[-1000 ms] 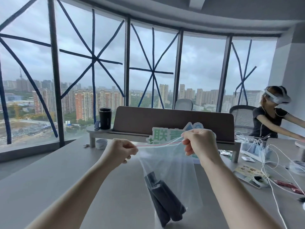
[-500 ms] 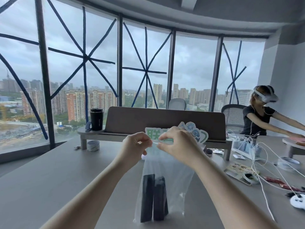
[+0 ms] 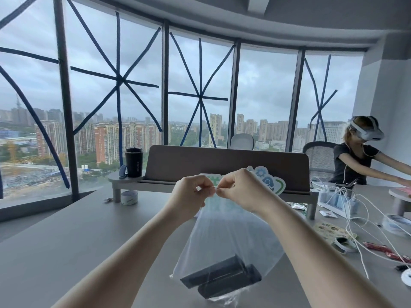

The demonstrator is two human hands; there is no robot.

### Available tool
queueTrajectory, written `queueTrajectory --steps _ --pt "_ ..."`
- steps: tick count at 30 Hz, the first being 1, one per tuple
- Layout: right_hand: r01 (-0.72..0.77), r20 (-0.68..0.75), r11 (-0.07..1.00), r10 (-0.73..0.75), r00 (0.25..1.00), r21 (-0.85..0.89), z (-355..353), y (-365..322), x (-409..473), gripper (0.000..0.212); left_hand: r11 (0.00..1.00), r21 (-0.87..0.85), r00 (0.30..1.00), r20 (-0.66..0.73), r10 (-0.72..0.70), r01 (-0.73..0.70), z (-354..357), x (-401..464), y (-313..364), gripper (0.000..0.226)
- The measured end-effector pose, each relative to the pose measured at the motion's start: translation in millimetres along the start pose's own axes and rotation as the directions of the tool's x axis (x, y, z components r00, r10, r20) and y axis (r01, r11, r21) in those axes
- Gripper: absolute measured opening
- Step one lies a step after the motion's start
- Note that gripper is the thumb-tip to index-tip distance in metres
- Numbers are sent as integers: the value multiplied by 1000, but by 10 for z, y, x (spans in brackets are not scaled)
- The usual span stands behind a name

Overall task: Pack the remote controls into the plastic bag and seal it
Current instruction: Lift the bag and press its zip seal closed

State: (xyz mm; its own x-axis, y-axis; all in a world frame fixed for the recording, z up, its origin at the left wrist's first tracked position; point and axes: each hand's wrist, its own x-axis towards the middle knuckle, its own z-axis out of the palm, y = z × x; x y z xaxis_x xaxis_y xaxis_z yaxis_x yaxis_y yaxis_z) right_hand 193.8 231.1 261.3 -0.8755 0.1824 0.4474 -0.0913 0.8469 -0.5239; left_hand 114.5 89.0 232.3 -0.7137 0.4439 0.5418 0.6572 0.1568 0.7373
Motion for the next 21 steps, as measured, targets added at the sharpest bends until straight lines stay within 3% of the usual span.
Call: queueTrajectory --steps 11,21 --pt "20 -106 994 -31 994 -103 40 -72 -66 12 999 14 999 -30 -30 31 -66 -25 17 9" --pt "44 -72 993 -52 996 -110 21 -132 -47 16 1000 -7 999 -36 -20 19 -128 -22 51 11"
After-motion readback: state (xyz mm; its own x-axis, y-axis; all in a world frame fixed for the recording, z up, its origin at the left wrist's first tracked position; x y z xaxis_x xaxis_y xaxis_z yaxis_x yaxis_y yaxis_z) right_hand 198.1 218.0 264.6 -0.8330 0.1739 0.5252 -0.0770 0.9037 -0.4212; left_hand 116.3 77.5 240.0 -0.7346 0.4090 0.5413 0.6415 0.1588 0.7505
